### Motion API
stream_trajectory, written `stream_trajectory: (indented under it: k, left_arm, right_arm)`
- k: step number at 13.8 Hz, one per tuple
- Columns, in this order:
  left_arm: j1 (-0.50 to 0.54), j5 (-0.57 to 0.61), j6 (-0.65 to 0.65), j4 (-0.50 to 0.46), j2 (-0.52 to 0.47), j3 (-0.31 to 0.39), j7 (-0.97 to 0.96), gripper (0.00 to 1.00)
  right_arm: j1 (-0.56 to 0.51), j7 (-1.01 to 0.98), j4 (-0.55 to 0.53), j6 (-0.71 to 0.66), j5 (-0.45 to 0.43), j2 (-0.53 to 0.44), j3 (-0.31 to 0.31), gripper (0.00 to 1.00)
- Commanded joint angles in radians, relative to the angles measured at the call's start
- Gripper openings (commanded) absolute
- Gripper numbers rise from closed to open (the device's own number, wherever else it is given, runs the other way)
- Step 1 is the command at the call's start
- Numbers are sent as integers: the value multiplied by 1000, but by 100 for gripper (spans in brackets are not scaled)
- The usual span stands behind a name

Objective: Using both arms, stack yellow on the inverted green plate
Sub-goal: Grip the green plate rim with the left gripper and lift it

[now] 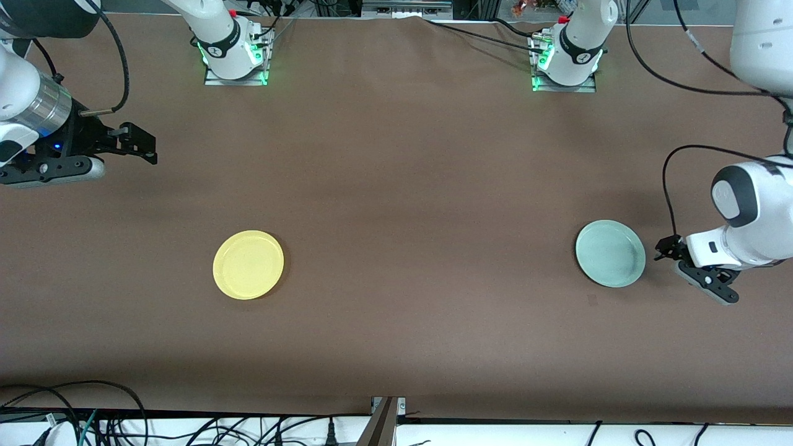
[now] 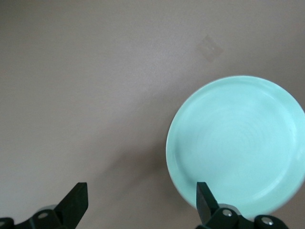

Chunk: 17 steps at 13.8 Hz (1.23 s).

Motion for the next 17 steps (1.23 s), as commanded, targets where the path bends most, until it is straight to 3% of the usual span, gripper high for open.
stream_trajectory:
  k: [1, 4, 5, 6, 8, 11, 12, 15, 17]
  left_arm:
    - [41, -187, 14, 25, 68, -11, 127, 100]
    - [46, -284, 9, 21, 96, -12, 147, 100]
    - [48, -311, 6, 19, 97, -11, 147, 84]
    - [48, -315, 6, 21, 104, -11, 147, 56]
    - [49, -316, 5, 18, 114, -11, 147, 22]
    - [49, -316, 5, 18, 127, -11, 147, 13]
    - [49, -316, 5, 16, 127, -11, 147, 0]
    - [40, -299, -9, 18, 66, -11, 144, 0]
    - [11, -194, -52, 24, -10, -12, 130, 0]
  right_arm:
    - [-7, -17, -12, 13, 21, -5, 0, 100]
    - [-5, -17, -13, 15, 21, -5, 0, 100]
    - [-5, -17, -14, 16, 21, -3, 0, 100]
    - [-7, -17, -19, 24, 21, -2, 0, 100]
    - [-5, -17, -25, 28, 21, -2, 1, 100]
    - [-5, -17, -25, 28, 21, 0, 1, 100]
    - [-5, -17, -26, 28, 21, 0, 1, 100]
    - [-4, -17, -25, 30, 21, 0, 3, 100]
    - [-4, -17, -26, 35, 23, 3, 3, 100]
